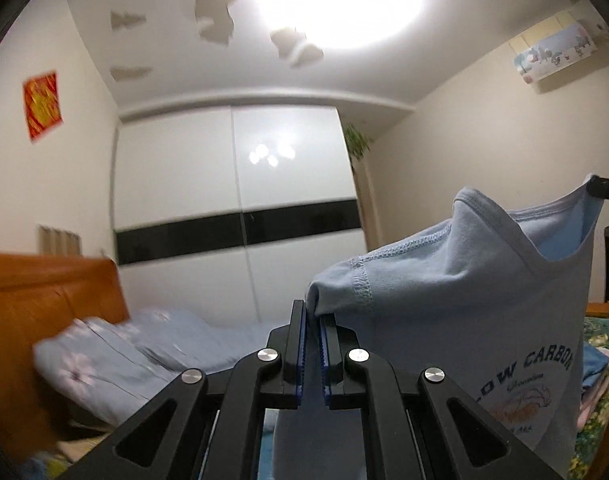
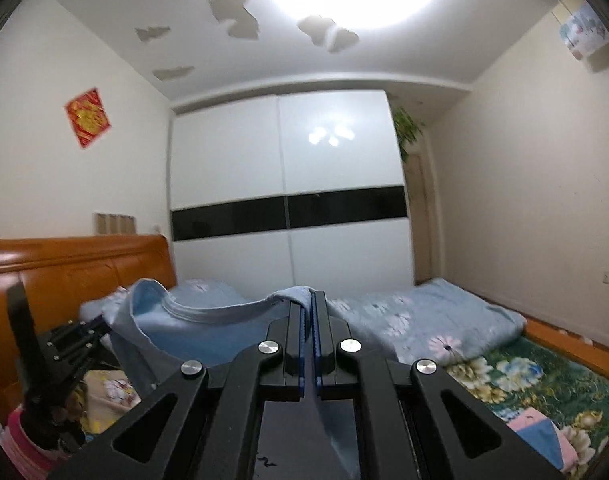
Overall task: Fold clothes
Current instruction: 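Grasp the sweatshirt collar with the left gripper while the right gripper holds the shoulder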
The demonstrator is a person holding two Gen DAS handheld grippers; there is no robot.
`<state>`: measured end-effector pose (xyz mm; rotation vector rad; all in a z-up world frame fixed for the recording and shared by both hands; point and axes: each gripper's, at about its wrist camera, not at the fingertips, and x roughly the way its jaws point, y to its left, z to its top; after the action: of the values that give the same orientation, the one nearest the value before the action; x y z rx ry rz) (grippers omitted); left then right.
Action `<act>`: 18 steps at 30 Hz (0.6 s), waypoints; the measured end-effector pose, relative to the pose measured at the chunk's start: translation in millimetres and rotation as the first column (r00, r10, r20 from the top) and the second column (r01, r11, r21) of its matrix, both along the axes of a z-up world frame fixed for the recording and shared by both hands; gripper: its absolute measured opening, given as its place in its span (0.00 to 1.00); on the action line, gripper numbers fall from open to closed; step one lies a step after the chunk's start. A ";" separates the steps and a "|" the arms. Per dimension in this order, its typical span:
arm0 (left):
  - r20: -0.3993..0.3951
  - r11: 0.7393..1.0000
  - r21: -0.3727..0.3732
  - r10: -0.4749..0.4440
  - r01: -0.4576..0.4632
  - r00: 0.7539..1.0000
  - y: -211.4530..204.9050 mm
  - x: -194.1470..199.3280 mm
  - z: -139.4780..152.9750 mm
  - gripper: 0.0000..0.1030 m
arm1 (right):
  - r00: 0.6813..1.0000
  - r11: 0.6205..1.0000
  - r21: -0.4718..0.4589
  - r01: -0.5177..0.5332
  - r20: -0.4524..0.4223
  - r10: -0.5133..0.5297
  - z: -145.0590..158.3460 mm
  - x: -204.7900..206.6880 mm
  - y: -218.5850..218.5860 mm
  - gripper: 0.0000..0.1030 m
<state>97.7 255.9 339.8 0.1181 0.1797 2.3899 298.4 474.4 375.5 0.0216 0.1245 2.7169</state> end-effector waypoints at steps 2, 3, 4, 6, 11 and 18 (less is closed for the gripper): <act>-0.044 1.000 0.003 0.028 -0.028 0.999 -27.5 15.7 11.4 0.06 | 1.000 0.999 0.022 -0.026 -0.011 0.026 6.5 3.9 -16.7 0.03; -0.061 0.999 -0.003 0.044 -0.044 0.997 -37.0 19.6 14.3 0.06 | 0.999 0.999 0.035 -0.037 -0.012 0.037 9.6 3.6 -23.6 0.03; -0.078 0.998 -0.008 0.060 -0.061 0.995 -46.4 23.5 17.3 0.07 | 0.999 0.998 0.047 -0.047 -0.013 0.048 12.7 3.1 -30.5 0.03; -0.112 0.995 -0.018 0.091 -0.094 0.989 -65.2 31.2 23.3 0.07 | 0.998 0.996 0.061 -0.063 -0.009 0.063 16.5 -7.8 -35.5 0.03; -0.039 0.980 -0.113 0.162 -0.165 0.986 -66.8 -7.5 4.3 0.07 | 0.993 0.996 0.020 -0.085 0.079 0.083 10.2 -76.3 -24.4 0.03; 0.224 0.913 -0.353 0.296 -0.206 0.929 -10.1 -137.0 -114.2 0.07 | 0.911 0.995 -0.086 -0.043 0.406 0.074 -81.3 -246.8 25.8 0.03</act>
<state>-39.3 245.8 225.7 -0.4132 0.4787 2.5642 51.6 500.2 294.2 -0.5804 0.1042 2.7060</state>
